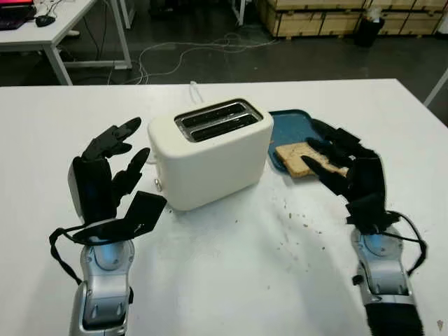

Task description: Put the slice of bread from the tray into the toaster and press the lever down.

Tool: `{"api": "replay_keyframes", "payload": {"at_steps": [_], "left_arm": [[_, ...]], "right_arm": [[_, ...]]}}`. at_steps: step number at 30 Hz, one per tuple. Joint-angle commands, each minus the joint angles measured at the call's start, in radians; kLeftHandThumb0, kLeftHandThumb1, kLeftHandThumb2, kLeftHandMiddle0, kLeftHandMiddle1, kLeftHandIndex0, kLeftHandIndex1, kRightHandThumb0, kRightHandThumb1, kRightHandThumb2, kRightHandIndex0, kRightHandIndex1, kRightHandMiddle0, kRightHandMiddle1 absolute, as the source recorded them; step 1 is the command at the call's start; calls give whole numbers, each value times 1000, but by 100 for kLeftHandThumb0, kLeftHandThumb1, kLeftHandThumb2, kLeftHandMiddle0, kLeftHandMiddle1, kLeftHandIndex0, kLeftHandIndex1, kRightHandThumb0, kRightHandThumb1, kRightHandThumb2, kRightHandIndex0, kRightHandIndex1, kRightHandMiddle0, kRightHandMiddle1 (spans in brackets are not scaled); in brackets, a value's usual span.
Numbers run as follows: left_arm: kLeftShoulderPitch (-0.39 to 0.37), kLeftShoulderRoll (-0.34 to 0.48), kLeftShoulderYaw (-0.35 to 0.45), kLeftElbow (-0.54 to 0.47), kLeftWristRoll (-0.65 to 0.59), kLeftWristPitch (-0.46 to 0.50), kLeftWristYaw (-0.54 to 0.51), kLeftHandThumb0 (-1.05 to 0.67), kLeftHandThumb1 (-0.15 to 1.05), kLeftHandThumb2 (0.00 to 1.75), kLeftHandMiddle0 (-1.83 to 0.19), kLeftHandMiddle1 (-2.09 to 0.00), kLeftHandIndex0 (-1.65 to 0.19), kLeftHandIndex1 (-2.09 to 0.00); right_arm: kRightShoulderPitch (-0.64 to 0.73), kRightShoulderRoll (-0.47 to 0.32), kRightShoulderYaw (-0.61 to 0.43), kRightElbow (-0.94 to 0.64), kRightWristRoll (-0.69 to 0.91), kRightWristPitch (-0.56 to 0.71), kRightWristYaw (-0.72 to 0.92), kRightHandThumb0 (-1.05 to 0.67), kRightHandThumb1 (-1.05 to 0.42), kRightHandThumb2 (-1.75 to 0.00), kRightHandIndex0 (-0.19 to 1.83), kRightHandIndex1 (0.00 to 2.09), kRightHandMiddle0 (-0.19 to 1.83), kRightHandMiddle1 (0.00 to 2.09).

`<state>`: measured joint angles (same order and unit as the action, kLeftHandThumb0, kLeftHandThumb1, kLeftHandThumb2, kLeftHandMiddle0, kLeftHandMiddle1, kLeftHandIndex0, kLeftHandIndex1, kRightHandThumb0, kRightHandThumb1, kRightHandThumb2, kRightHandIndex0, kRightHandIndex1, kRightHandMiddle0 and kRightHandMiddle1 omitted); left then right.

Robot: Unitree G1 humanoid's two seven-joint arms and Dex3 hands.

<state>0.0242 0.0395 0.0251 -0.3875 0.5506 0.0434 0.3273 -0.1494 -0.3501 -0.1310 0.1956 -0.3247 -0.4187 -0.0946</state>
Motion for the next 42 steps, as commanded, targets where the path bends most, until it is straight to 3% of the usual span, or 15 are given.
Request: {"api": "replay_keyframes", "payload": {"at_steps": [1,8,15,32,42], "left_arm": [[-21,12,9,6,5,-11,9,-21,89,0,-58,-109,-91,-12],[-34,22,11,8,14,-10,18,-21,87,0,-61,-108,-93,-14],[-40,23,10,9,15,-9,20,-23,86,0,-62,-105,-94,-15],[-43,14,6,0,22,2,18,-25,86,0,-65,-103,-94,-16],[-37,14,4,2,10,-7,13,-23,87,0,-64,-102,-92,-16]], "right_arm": [[-51,-78,8,61,-90,-47,-56,-41,-81,0,75,0,71,1],[-192,-268,146,317,-373,-56,-226,-41,-79,0,64,0,62,0],[-333,-327,303,499,-504,-2,-257,-45,-77,-1,54,0,55,0],[-505,-265,544,814,-531,50,-269,-54,-80,0,42,0,43,0],[-541,-232,636,927,-547,64,-378,-54,-81,0,43,1,41,1]]}}
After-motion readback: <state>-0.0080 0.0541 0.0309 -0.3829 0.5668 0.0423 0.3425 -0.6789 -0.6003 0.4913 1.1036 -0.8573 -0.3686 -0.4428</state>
